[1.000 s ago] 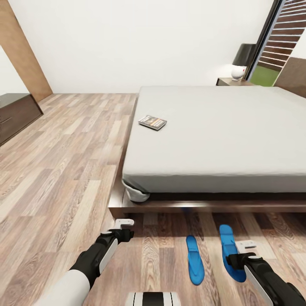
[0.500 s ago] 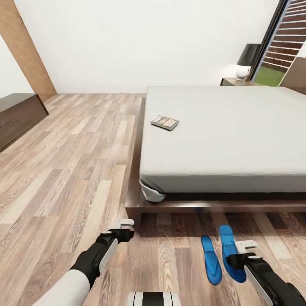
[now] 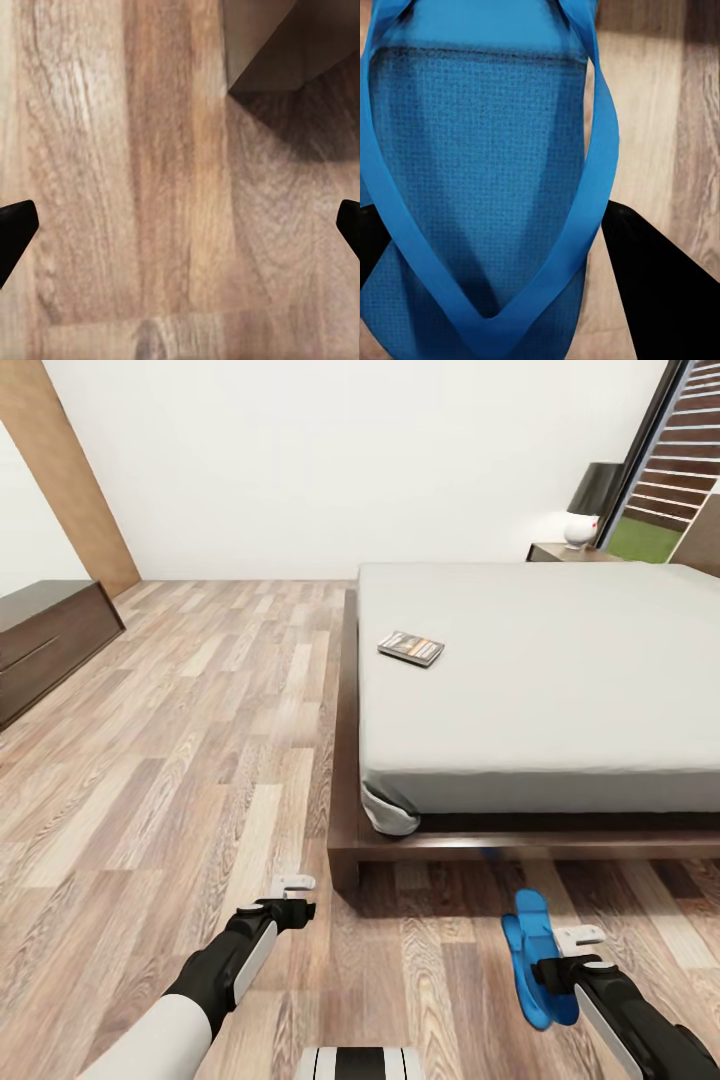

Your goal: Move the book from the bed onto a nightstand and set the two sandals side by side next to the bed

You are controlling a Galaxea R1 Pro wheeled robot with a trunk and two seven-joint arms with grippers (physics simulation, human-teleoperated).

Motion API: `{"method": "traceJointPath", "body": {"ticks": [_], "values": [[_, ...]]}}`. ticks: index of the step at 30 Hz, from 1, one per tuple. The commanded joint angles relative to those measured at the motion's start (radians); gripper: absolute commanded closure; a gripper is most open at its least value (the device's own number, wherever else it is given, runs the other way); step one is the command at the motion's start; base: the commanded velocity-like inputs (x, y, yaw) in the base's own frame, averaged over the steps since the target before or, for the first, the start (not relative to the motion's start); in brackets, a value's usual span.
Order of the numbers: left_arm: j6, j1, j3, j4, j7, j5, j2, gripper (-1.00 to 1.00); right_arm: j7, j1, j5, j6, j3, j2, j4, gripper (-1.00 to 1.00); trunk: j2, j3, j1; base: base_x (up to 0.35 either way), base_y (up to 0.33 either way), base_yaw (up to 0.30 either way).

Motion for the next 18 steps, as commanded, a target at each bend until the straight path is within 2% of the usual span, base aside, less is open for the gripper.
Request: {"method": "traceJointPath", "body": {"ticks": [1,13,18], "values": [[0.004,0.000,-0.005,-0.002,0.009,0.009,0.001,-1.00,-0.010,-0.001,-0.012,0.005,0.004,-0.001,-0.002,1.00,0.000,-0.001,0.000,0.009,0.009,0.000],[0.004,-0.001,-0.004,-0.002,0.009,0.008,0.003,-1.00,-0.010,-0.001,-0.009,0.006,0.005,-0.001,-0.002,1.00,0.000,-0.001,0.000,0.039,0.001,0.000],[0.004,0.000,-0.003,-0.002,0.009,0.008,0.004,-1.00,-0.010,-0.001,-0.009,0.006,0.005,-0.001,-0.002,1.00,-0.001,-0.012,0.001,0.000,0.000,0.004]]}}
